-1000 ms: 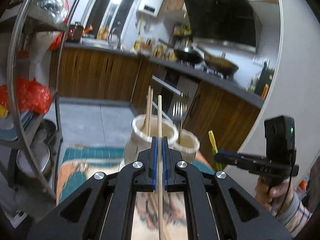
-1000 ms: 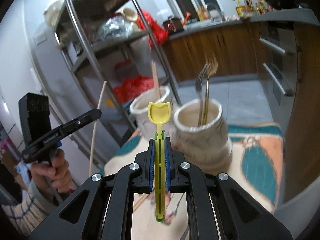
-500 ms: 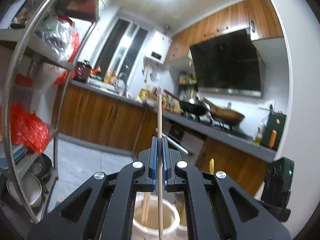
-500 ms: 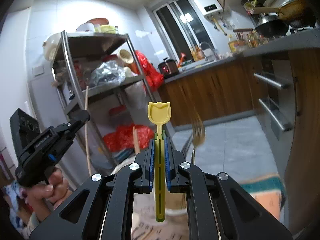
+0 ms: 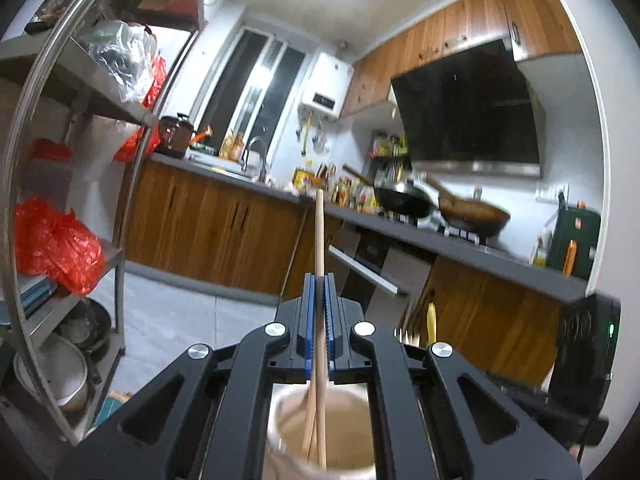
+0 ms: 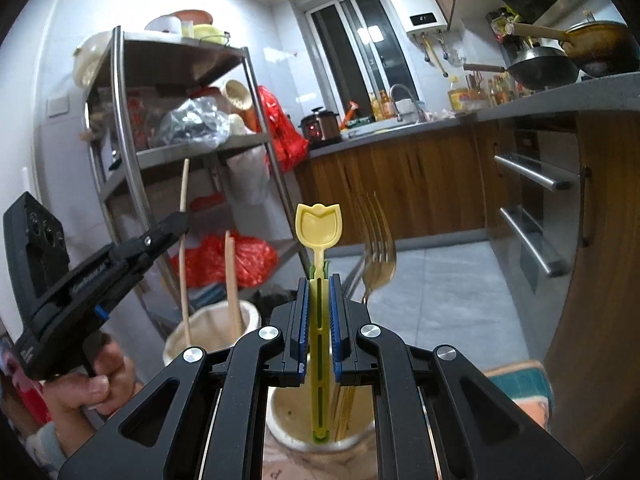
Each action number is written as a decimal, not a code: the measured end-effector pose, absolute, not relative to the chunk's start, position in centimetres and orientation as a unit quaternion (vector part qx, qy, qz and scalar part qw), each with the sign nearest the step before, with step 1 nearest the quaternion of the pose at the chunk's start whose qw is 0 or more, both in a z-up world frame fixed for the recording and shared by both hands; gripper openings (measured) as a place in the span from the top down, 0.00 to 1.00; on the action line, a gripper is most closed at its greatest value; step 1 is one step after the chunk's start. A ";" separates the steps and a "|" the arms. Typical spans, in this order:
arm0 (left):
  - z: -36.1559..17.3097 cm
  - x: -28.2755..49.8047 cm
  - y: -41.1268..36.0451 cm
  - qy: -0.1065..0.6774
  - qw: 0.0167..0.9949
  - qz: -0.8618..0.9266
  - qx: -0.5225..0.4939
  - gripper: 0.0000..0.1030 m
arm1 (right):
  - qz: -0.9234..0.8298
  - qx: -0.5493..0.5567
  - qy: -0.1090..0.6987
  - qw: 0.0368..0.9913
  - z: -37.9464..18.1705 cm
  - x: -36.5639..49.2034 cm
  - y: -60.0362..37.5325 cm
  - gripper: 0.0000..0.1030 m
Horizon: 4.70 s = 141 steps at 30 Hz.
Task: Organize utensils
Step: 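Lower the chopstick and yellow utensil into the holder cups and open both tools, then withdraw both open tools back toward the remaining utensils, then grasp another chopstick with the left tool while the right tool grasps the second yellow utensil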
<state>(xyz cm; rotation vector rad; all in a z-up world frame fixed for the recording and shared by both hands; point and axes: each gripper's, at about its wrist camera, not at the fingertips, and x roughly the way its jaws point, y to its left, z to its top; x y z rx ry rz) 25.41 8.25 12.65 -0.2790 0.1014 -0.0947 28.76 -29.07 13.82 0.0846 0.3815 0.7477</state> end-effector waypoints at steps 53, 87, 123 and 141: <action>10.9 25.6 6.5 0.146 0.989 -0.009 -0.036 0.53 | 0.331 -0.021 0.237 0.913 11.6 27.6 -28.7 0.77; 2.6 17.5 7.1 0.324 0.940 -0.068 -0.085 0.81 | 0.335 -0.096 0.393 0.851 4.8 19.5 -32.5 0.77; -0.2 21.2 2.7 0.524 0.844 -0.104 0.053 0.90 | 0.322 -0.259 0.531 0.740 4.2 20.4 -30.1 0.89; 0.3 21.5 2.8 0.557 0.821 -0.113 0.065 0.94 | 0.325 -0.259 0.549 0.725 5.4 21.0 -29.6 0.90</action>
